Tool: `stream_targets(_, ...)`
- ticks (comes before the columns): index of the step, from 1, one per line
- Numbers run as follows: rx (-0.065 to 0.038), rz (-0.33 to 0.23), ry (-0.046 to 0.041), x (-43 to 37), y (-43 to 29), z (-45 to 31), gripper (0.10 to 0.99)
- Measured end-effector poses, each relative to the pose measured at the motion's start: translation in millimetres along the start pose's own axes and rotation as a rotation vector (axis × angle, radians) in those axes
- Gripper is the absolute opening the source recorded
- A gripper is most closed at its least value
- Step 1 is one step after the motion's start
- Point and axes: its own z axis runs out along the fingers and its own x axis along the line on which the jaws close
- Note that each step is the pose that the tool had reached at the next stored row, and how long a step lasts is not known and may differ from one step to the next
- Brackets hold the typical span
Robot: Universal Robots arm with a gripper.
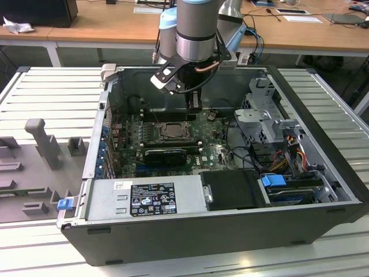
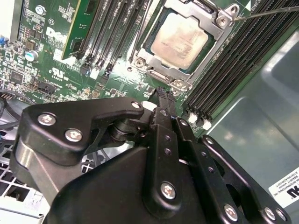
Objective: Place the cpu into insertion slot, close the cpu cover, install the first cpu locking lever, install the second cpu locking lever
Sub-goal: 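Close the cpu cover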
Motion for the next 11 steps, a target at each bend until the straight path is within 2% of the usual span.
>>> stream_targets(11,0.000,0.000,0.0000,0.0,-3.2,-0.2,0.106)
